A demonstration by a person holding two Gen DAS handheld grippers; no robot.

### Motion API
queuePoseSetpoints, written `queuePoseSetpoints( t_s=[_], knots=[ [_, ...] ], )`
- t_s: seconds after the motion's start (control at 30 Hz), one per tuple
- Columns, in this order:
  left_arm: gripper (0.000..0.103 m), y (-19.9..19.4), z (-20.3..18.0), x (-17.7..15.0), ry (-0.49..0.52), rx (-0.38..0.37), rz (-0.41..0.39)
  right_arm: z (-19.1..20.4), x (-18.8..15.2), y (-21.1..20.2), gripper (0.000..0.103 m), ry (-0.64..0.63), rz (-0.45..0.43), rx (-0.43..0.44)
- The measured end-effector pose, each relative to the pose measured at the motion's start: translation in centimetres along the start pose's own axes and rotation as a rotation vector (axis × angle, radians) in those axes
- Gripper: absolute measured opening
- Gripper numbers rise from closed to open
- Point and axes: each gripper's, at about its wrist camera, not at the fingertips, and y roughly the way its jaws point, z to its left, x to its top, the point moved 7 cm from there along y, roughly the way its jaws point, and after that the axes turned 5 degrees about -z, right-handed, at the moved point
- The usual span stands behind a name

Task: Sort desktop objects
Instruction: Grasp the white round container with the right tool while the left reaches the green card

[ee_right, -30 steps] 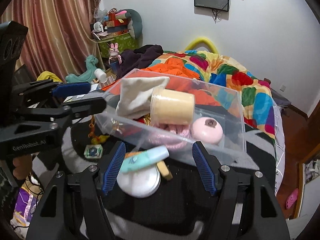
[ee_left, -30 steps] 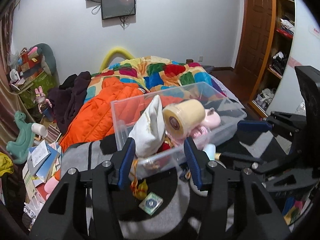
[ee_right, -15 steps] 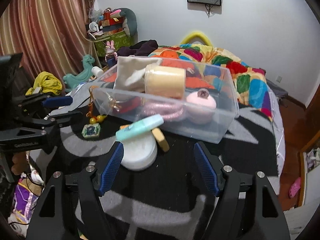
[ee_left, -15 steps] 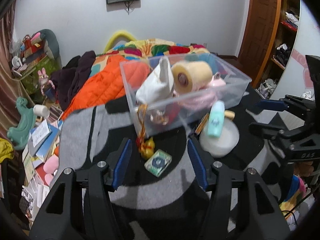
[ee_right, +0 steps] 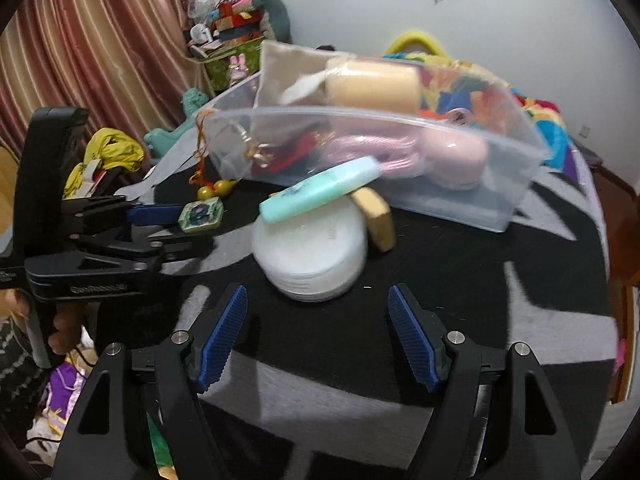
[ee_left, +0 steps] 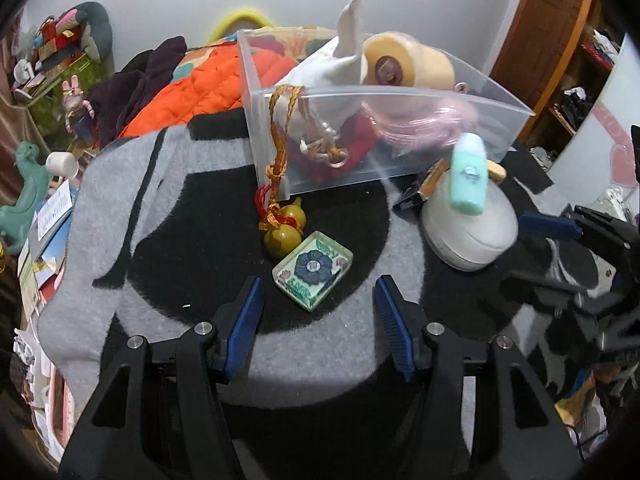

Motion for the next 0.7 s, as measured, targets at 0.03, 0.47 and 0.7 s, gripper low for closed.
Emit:
queuePoseSetpoints(
  t_s=[0.03,0.47,0.7],
  knots=[
    [0.057,0.1,0.0,0.1,0.0,0.006,-0.006,0.2,0.1,0.3,0.07,-0.006,-0.001,0.003],
    [0.04,-0.9,0.0,-0.1,-0.042,0.011,-0.087,0.1,0.9,1.6,0.059,-0.022,-0.054,-0.046],
    [0.04,-1.8,-0.4,-0.6,-0.048,-0.016,-0.087,-0.7,0.5,0.4,0.058,0.015,-0.053,0.003]
  ],
)
